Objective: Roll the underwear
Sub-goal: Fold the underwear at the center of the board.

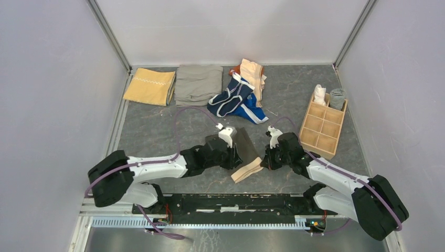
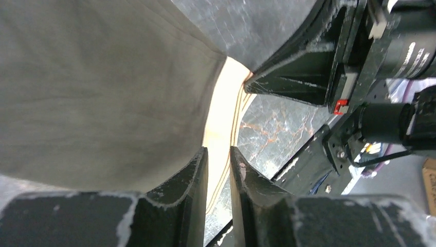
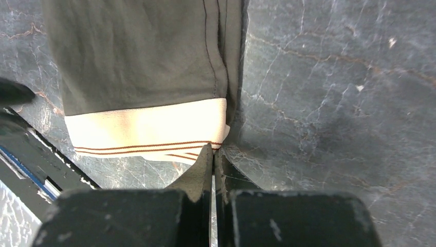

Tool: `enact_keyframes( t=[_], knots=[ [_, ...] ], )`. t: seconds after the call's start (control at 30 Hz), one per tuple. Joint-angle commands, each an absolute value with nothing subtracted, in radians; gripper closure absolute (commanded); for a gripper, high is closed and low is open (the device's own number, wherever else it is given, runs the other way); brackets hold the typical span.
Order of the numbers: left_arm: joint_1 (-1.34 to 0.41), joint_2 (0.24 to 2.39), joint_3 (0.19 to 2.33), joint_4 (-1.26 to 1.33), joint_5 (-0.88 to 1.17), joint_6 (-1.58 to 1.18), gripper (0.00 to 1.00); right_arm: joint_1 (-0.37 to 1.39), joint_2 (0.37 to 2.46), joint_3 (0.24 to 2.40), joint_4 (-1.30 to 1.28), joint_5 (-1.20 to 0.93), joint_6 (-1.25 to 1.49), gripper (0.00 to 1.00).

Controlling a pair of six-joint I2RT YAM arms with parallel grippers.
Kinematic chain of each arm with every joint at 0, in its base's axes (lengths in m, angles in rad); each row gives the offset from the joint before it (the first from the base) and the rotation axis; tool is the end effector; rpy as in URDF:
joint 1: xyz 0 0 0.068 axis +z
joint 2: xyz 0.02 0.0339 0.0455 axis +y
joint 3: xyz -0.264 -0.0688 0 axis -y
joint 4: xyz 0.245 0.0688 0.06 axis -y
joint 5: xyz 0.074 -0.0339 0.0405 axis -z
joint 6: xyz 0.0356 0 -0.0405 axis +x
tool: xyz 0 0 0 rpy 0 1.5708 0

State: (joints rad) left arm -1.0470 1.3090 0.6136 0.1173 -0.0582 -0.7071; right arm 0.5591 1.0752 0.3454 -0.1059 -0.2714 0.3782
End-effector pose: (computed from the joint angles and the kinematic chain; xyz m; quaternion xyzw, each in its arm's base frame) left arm 0.1368 -0.2327 0.1977 0.1350 0.8686 -0.3496 0.3240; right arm 0.1557 0.1087 0.1468 -0.1319 0.9165 0.2734 0.2606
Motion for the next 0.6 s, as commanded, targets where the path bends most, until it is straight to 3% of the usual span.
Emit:
enact_keyframes(
  t=[0.0, 0.1, 0.2, 0.47, 0.57],
  knots=[
    [-1.121, 1.399, 0.664, 0.213, -0.101, -0.703, 0.73, 0.563, 1.071, 0.319, -0.036, -0.312, 0.420, 1.00],
    [-1.144, 1.445, 0.652, 0.227, -0.118, -0.719, 0.75, 0.562, 1.063, 0.319, -0.052, -0.302, 0.415, 1.00],
    [-1.164, 1.452, 0.628, 0.227, -0.128, -0.732, 0.77, 0.562, 1.055, 0.319, -0.064, -0.301, 0.410, 0.93],
    [-1.200, 1.440, 0.542, 0.251, -0.112, -0.750, 0.83, 0.539, 1.054, 0.317, -0.051, -0.378, 0.419, 0.55],
    [-1.212, 1.434, 0.511, 0.267, -0.110, -0.756, 0.87, 0.520, 1.055, 0.319, -0.054, -0.405, 0.420, 0.46]
  ],
)
